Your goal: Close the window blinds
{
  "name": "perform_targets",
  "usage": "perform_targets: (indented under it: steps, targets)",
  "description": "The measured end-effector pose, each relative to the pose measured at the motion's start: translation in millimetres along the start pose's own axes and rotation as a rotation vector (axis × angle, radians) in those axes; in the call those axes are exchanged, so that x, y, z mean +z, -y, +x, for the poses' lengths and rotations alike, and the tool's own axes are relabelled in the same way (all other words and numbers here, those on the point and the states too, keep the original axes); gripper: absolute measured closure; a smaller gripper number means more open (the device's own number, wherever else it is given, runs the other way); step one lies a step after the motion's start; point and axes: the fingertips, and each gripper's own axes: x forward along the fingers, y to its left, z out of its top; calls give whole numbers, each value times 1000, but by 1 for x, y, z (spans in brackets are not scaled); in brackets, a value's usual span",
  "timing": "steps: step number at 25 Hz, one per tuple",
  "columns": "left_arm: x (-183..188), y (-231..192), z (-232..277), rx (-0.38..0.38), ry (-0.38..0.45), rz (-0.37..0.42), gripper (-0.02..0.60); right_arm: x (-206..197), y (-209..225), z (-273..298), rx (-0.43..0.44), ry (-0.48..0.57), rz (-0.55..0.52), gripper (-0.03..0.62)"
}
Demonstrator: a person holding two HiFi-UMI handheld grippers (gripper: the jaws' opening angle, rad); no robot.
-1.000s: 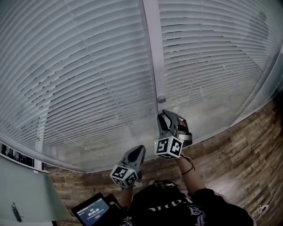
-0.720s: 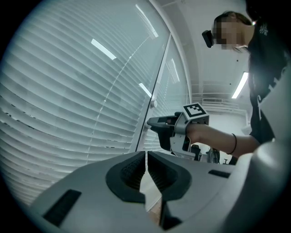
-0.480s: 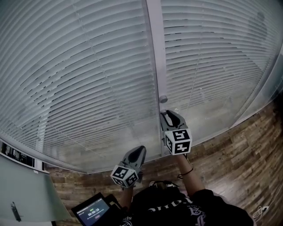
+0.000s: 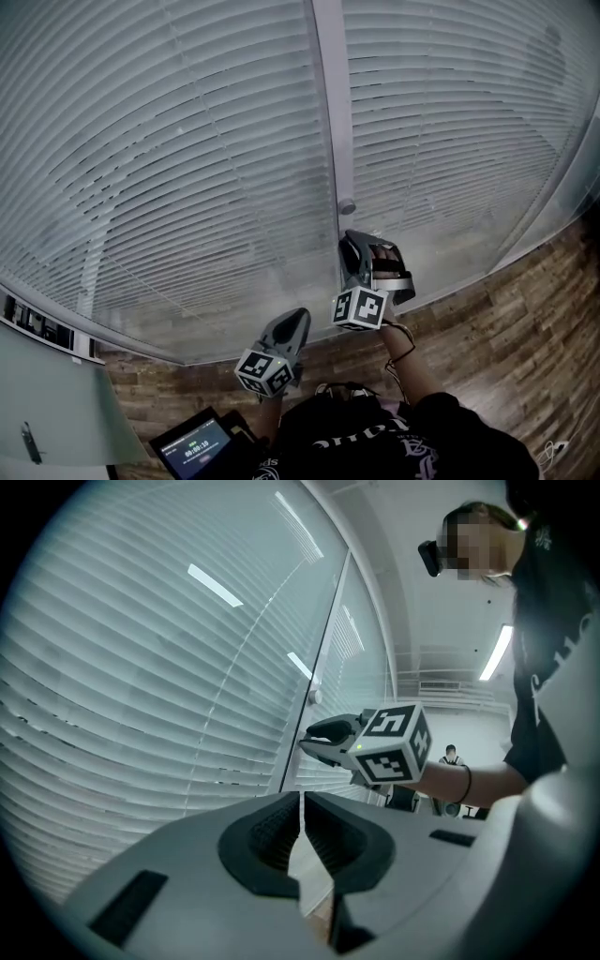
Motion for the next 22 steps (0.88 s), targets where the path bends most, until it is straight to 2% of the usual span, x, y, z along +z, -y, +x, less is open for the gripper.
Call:
perform_targets:
  steps: [7, 9, 10, 11, 14, 16, 19, 22]
  targets:
    - [-6, 21, 0, 1, -18, 17, 577, -2, -1, -2, -34, 23, -298, 462]
    - [-8, 29, -1, 4, -18, 18, 577, -2, -2, -2, -31, 42, -327, 462]
    - [-9, 33, -1, 6, -16, 16, 577, -2, -2, -3, -19, 59, -288, 462]
    - [-10, 37, -2, 10, -14, 15, 577, -2, 0, -4, 2, 78, -200, 462]
    - [-16, 52, -3, 24, -15, 8, 577, -9, 5, -14, 102, 109, 232, 462]
    - [-23, 61, -6, 41, -11, -3, 577, -16, 1, -25, 180, 112, 476, 462]
    - [-41, 75, -17, 70, -22, -24, 577, -27, -19, -48, 292, 124, 744, 462]
    - [-60, 85, -23, 78, -52, -48, 577, -43, -34, -68, 363, 106, 964, 467]
